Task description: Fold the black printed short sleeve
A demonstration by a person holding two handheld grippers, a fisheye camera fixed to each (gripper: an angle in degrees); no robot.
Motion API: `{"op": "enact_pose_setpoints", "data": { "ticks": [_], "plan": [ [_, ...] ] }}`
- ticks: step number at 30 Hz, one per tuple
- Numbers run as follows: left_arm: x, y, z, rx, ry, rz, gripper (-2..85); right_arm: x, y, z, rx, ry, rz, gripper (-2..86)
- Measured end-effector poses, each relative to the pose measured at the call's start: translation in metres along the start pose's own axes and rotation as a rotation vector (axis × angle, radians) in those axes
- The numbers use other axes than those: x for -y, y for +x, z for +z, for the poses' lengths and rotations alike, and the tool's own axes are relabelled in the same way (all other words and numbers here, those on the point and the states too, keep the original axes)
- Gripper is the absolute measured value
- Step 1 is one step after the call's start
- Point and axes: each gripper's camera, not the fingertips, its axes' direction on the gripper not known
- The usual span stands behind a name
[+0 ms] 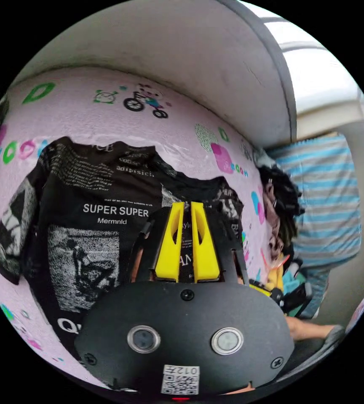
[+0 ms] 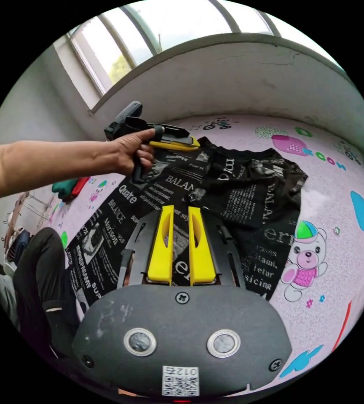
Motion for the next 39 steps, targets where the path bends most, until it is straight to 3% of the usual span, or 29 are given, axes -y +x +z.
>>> {"op": "enact_pose_setpoints", "data": {
  "ticks": [5,17,20,26,30,32,35,39],
  "plan": [
    [0.021,0.016,0.008,-0.012,-0.078,0.063,2.5,0.013,-0.003,0.013,-0.054,-0.005,0.012,6.6],
    [0.062,0.019,0.02,0.131,-0.177,0.036,1.8,0.041,-0.091,0.073,-0.235,-0.103,-0.357,7.8],
    [0.064,0.015,0.014,0.121,-0.161,0.05,0.8,0.042,-0.097,0.083,-0.239,-0.148,-0.359,2.9],
    [0.062,-0.012,-0.001,-0.074,-0.118,-0.008,0.0,0.039,-0.098,0.076,-0.213,-0.108,-0.3,-0.7],
    [0.063,-0.013,-0.034,-0.268,0.028,0.061,-0.1,0.039,-0.102,0.041,-0.218,0.064,-0.246,-0.8],
    [0.066,-0.015,-0.04,-0.197,0.035,0.098,-0.1,0.04,-0.111,0.035,-0.227,0.102,-0.274,-0.8],
    [0.071,-0.04,-0.031,-0.06,-0.026,0.002,0.0,0.042,-0.124,0.058,-0.196,0.003,-0.361,-0.9],
    [0.071,-0.059,-0.02,-0.049,-0.057,-0.059,0.2,0.04,-0.127,0.072,-0.192,-0.049,-0.357,-0.9]
  ]
}}
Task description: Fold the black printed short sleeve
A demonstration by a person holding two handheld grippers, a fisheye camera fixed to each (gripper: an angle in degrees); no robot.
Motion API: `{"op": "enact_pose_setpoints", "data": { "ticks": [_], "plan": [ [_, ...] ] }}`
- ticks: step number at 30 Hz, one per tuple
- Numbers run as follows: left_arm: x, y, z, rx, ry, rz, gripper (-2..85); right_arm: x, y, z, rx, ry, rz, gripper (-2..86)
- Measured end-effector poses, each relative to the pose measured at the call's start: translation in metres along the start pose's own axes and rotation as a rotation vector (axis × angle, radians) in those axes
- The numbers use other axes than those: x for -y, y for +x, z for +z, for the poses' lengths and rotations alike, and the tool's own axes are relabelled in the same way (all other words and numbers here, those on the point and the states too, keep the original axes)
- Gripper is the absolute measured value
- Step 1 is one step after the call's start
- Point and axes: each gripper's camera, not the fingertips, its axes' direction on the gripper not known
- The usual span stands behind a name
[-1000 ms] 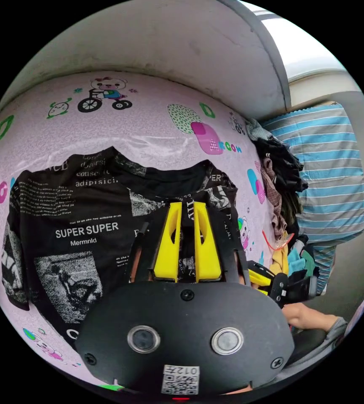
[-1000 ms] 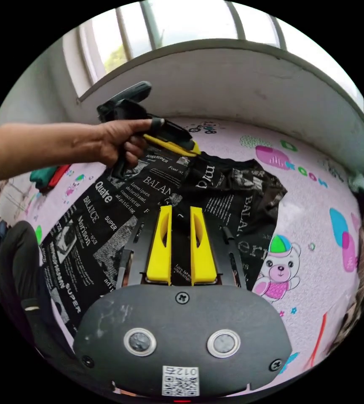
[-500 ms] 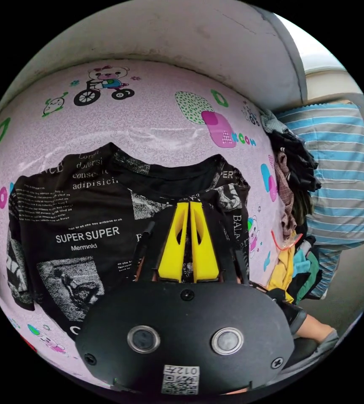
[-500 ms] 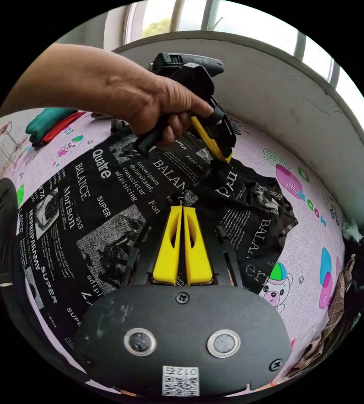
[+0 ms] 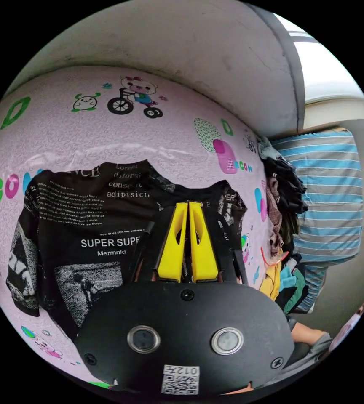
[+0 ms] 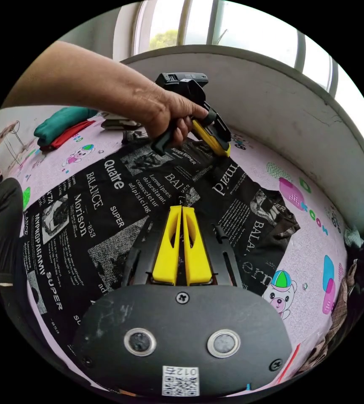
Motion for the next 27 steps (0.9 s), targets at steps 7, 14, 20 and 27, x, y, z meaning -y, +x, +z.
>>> {"op": "enact_pose_setpoints", "data": {
  "ticks": [7,14,20,27],
  "plan": [
    [-0.001,-0.004,0.021,0.115,-0.07,0.034,0.2,0.004,0.001,0.006,0.011,-0.042,-0.005,-0.5],
    [-0.019,-0.026,0.011,0.043,0.069,-0.022,0.7,-0.005,-0.004,-0.009,0.043,-0.025,-0.03,4.1],
    [-0.037,-0.028,0.007,-0.029,0.095,0.038,0.8,-0.032,-0.002,-0.043,0.058,-0.022,0.011,3.8],
    [-0.104,0.033,0.065,0.112,-0.23,0.363,0.7,-0.066,0.014,-0.084,0.089,-0.057,0.122,2.8]
  ]
}}
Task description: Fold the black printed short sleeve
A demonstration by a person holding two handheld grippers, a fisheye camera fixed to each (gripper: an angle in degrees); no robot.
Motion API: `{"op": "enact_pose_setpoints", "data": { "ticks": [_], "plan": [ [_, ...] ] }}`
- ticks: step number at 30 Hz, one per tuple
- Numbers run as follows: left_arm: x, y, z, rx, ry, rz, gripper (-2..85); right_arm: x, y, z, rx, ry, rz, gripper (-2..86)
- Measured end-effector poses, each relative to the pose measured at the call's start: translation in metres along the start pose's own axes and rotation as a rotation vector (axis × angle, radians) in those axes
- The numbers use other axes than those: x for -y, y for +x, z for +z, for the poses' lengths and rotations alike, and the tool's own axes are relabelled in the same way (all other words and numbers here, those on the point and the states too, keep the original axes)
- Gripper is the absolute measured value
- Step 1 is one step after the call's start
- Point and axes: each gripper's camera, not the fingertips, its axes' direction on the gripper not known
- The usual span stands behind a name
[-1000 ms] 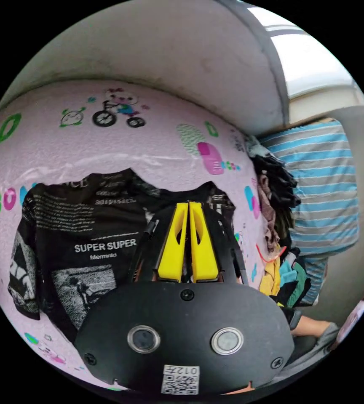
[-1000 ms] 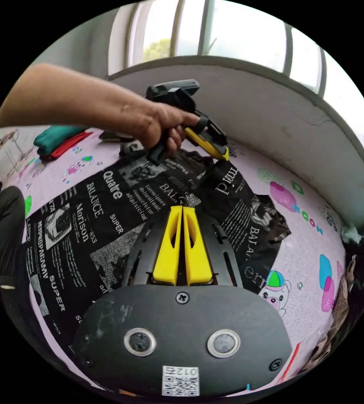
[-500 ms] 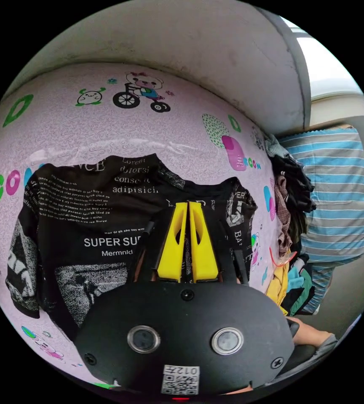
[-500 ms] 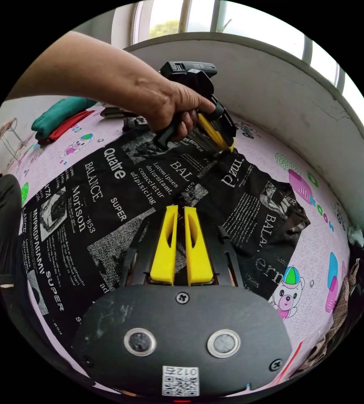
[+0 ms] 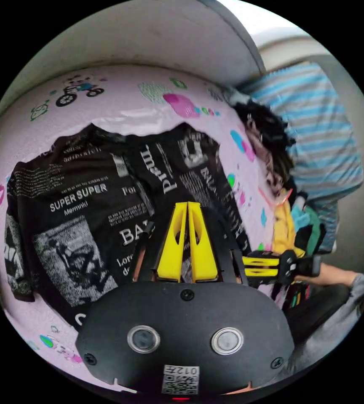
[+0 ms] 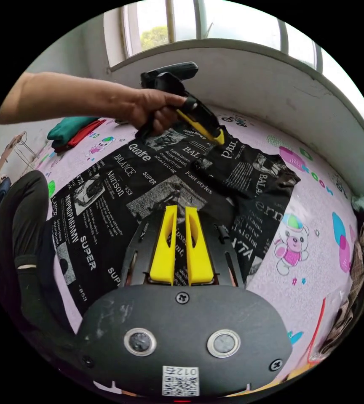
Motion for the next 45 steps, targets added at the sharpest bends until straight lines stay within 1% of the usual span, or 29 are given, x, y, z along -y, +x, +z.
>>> {"op": "enact_pose_setpoints", "data": {
  "ticks": [2,3,6,8,11,14,22,25,28,31,33,37,45],
  "plan": [
    [-0.011,0.009,0.021,0.088,-0.09,0.022,0.7,-0.009,0.008,-0.014,0.011,-0.005,0.045,2.4],
    [-0.018,0.01,0.028,0.108,-0.089,0.017,0.7,-0.016,0.013,-0.024,-0.002,-0.006,0.072,2.1],
    [-0.026,0.007,0.031,0.092,-0.05,-0.019,0.7,-0.036,0.035,-0.05,-0.037,-0.029,0.173,1.7],
    [-0.028,0.01,0.027,0.088,0.002,-0.036,0.7,-0.051,0.049,-0.067,-0.049,-0.039,0.247,2.0],
    [-0.031,0.025,0.026,0.05,0.039,-0.026,0.7,-0.079,0.061,-0.095,-0.095,-0.074,0.335,3.3],
    [-0.04,0.045,0.04,0.005,0.021,0.0,0.7,-0.109,0.052,-0.117,-0.128,-0.112,0.372,4.7],
    [-0.057,0.071,0.092,-0.147,-0.039,-0.029,0.7,-0.18,0.04,-0.136,-0.091,-0.221,0.485,6.3],
    [-0.054,0.068,0.106,-0.191,-0.031,-0.08,0.8,-0.194,0.039,-0.136,-0.061,-0.266,0.496,6.4],
    [-0.051,0.055,0.116,-0.194,-0.006,-0.161,0.7,-0.199,0.034,-0.134,-0.089,-0.299,0.473,5.3],
    [-0.049,0.039,0.121,-0.197,0.033,-0.257,0.6,-0.196,0.033,-0.135,-0.128,-0.328,0.438,0.2],
    [-0.046,0.03,0.124,-0.182,0.057,-0.302,0.8,-0.194,0.037,-0.138,-0.075,-0.325,0.433,-0.5],
    [-0.037,0.025,0.136,-0.2,0.054,-0.309,0.9,-0.186,0.044,-0.158,0.072,-0.268,0.438,-0.9],
    [-0.015,0.028,0.175,-0.226,0.035,-0.321,1.5,-0.171,0.033,-0.168,0.203,-0.26,0.348,-1.0]
  ]
}}
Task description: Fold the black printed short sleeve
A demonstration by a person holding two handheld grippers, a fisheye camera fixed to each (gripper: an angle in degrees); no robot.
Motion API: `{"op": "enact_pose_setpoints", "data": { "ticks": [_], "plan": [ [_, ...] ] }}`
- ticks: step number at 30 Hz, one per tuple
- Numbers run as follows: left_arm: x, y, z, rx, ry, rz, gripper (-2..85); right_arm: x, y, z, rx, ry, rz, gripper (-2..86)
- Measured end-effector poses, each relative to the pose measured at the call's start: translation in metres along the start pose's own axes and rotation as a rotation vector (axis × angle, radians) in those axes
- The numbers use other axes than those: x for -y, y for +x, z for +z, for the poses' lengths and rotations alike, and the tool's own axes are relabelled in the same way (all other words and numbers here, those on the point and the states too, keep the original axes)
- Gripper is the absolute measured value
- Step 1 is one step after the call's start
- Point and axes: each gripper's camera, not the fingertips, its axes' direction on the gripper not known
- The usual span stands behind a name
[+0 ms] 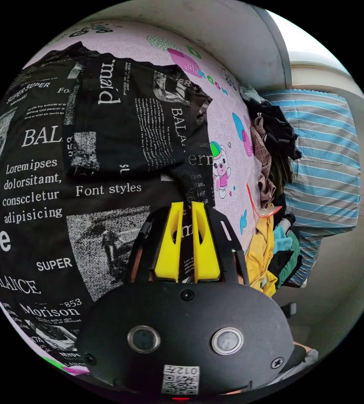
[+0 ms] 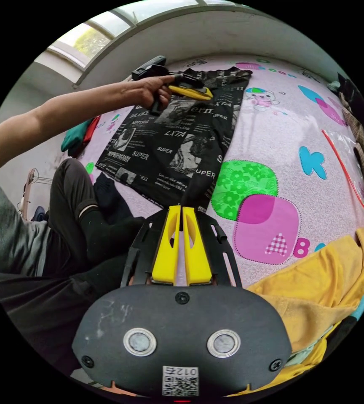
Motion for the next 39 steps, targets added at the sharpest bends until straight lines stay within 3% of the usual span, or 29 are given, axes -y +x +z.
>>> {"op": "enact_pose_setpoints", "data": {
  "ticks": [13,15,19,27,33,39],
  "plan": [
    [0.009,0.013,0.021,0.012,0.051,0.096,1.0,0.002,0.005,-0.019,0.16,0.021,-0.088,-0.9],
    [0.011,0.02,0.025,0.114,0.025,0.173,1.0,0.006,0.005,-0.012,0.156,-0.001,-0.107,-0.9],
    [0.011,0.01,0.046,0.127,-0.061,0.165,1.0,0.016,0.013,0.018,0.176,-0.043,-0.044,-0.6],
    [-0.013,-0.01,0.049,0.142,0.019,0.178,1.0,0.019,0.016,0.037,0.257,-0.064,-0.002,2.2],
    [-0.067,-0.023,0.046,0.092,0.0,0.297,0.9,-0.012,0.082,0.015,0.214,-0.023,0.242,4.1],
    [-0.137,-0.019,0.076,0.056,-0.115,0.432,0.8,-0.012,0.13,0.029,0.312,-0.019,0.38,6.4]
  ]
}}
